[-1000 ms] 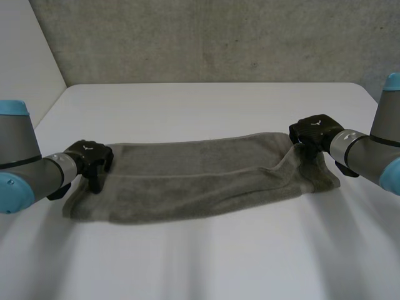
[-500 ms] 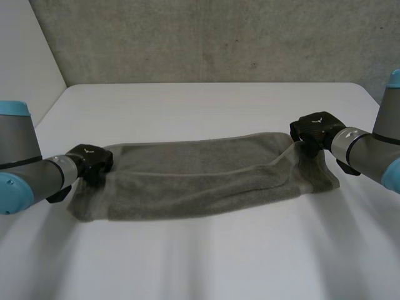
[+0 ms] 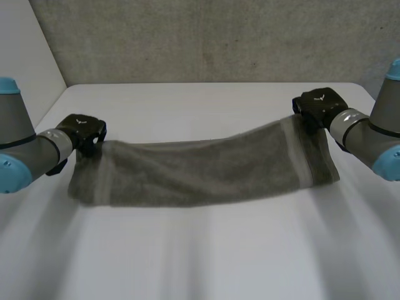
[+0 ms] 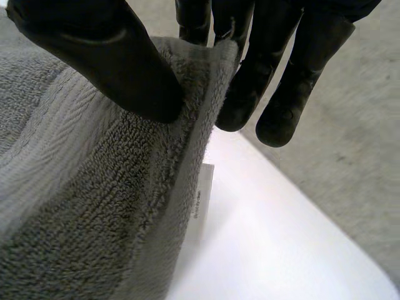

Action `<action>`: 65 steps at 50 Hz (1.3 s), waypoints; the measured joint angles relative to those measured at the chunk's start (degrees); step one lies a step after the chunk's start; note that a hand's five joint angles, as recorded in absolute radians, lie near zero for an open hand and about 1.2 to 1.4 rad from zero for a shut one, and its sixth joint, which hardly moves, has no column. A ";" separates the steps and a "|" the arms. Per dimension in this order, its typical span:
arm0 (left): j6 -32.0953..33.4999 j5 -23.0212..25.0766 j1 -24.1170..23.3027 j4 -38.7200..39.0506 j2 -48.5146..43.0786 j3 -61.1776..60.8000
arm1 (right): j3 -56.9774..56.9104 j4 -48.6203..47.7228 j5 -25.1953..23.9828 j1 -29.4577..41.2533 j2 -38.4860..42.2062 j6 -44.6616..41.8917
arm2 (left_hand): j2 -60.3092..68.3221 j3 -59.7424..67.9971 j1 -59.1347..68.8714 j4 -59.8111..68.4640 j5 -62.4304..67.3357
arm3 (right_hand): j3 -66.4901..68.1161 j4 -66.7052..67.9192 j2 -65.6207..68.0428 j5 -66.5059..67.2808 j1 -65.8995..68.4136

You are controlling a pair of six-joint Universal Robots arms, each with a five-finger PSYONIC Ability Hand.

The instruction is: Fold the towel.

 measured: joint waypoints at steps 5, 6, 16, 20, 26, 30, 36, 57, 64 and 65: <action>-1.88 -1.25 -0.23 0.14 -4.47 6.38 | -6.50 -0.81 2.78 0.20 4.99 -0.16 | 0.00 0.00 0.00 0.00 0.00 | 0.00 0.00 0.00 0.00 0.00; -2.03 -1.46 -0.26 0.16 -4.95 7.03 | -7.31 -0.68 3.18 0.21 5.59 -0.19 | 0.00 0.00 0.00 0.00 0.01 | 0.00 0.00 0.00 0.00 0.00; -2.66 -4.14 -0.76 0.09 -10.06 13.09 | -19.08 2.71 6.45 0.20 14.40 -0.66 | 0.00 0.37 0.00 -0.06 0.00 | 0.00 0.00 0.00 0.00 0.01; -2.60 -4.34 -1.02 0.08 -10.46 13.09 | -20.92 3.28 6.51 0.22 16.66 -0.84 | -11.81 -13.34 7.83 -14.99 -10.19 | -0.47 -0.58 -0.40 -0.64 -0.79; -2.58 -5.26 -1.32 -0.20 -10.12 12.22 | -21.13 3.34 6.73 0.99 18.04 -0.91 | -54.36 -55.51 -30.82 -57.02 -54.42 | -38.02 -52.31 -53.73 -55.75 -53.31; -2.94 -7.15 -1.45 -0.50 -9.20 11.60 | -20.64 3.33 7.33 1.35 17.50 -0.78 | -57.29 -58.73 -33.34 -60.07 -58.28 | -38.02 -61.62 -62.10 -63.82 -63.77; -5.49 -9.75 -1.52 -0.72 -5.00 8.92 | -16.20 3.69 8.28 1.73 12.26 0.00 | -57.43 -58.73 -33.34 -60.07 -58.47 | -38.02 -61.63 -62.10 -63.82 -63.99; -9.81 -9.46 -5.27 13.10 14.24 -20.47 | 19.77 1.28 3.99 -2.93 -6.56 -5.22 | -57.57 -58.73 -33.48 -60.18 -58.65 | -38.02 -55.13 -53.89 -54.92 -55.46; -11.72 -9.53 -6.28 18.61 14.76 -25.24 | 20.51 -3.16 4.02 -4.25 -2.85 -8.00 | -57.73 -59.25 -33.49 -60.61 -58.93 | -38.02 -44.67 -43.92 -45.08 -46.02; -11.91 -9.53 -6.30 18.82 14.75 -25.39 | 20.48 -3.43 4.04 -4.30 -2.53 -8.07 | -57.74 -59.31 -33.49 -60.61 -58.93 | -38.02 -43.80 -42.82 -44.27 -45.06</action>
